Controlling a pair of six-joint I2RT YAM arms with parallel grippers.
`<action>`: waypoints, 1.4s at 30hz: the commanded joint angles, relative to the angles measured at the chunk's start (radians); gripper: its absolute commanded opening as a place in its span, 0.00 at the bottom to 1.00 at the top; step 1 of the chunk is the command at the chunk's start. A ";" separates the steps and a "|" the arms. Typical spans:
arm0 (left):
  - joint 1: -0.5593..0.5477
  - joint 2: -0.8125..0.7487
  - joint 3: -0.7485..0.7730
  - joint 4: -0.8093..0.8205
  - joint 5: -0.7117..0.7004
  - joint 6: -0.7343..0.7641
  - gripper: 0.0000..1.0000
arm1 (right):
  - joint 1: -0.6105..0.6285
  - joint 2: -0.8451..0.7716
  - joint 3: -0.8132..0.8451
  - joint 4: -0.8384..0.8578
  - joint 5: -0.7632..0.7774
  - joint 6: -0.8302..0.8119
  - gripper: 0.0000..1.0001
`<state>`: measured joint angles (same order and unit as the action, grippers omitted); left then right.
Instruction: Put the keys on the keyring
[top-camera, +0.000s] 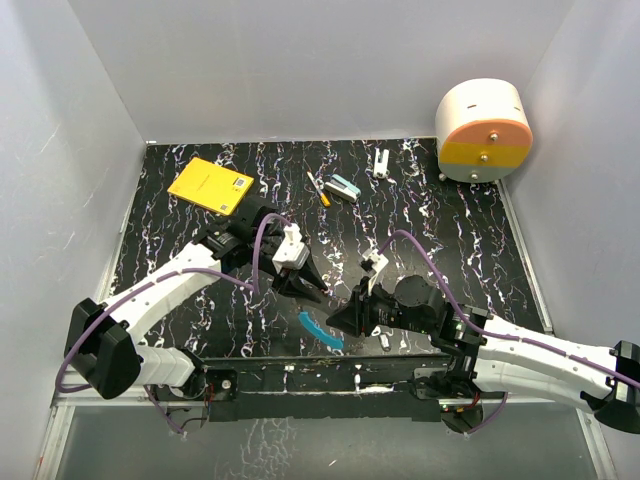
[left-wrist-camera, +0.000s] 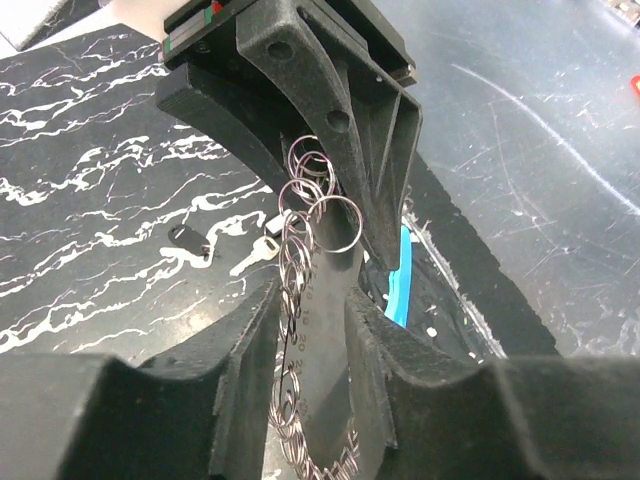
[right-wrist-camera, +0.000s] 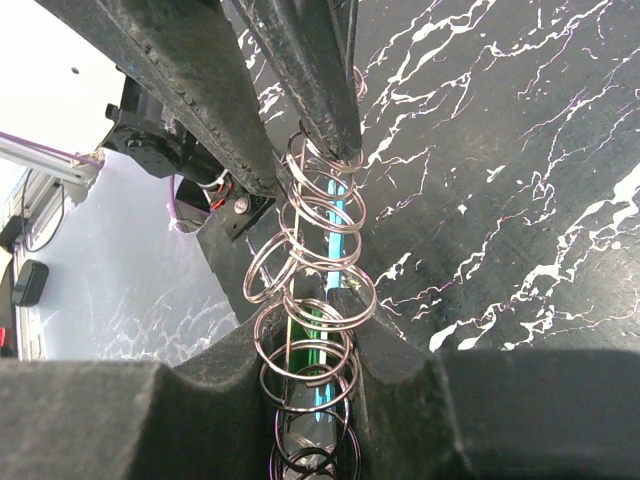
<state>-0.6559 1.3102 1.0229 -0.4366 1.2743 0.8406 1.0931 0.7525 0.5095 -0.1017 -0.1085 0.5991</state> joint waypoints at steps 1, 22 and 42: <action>0.002 -0.020 0.075 -0.131 -0.029 0.114 0.34 | 0.001 -0.008 0.039 0.105 -0.002 -0.015 0.08; -0.054 0.031 0.126 -0.253 0.037 0.356 0.61 | 0.001 0.057 0.085 0.119 -0.045 -0.006 0.08; -0.094 0.054 0.122 -0.316 -0.014 0.464 0.56 | 0.001 0.081 0.112 0.124 -0.075 -0.002 0.08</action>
<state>-0.7456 1.3674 1.1320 -0.7425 1.2381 1.2762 1.0927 0.8486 0.5552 -0.0772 -0.1677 0.6006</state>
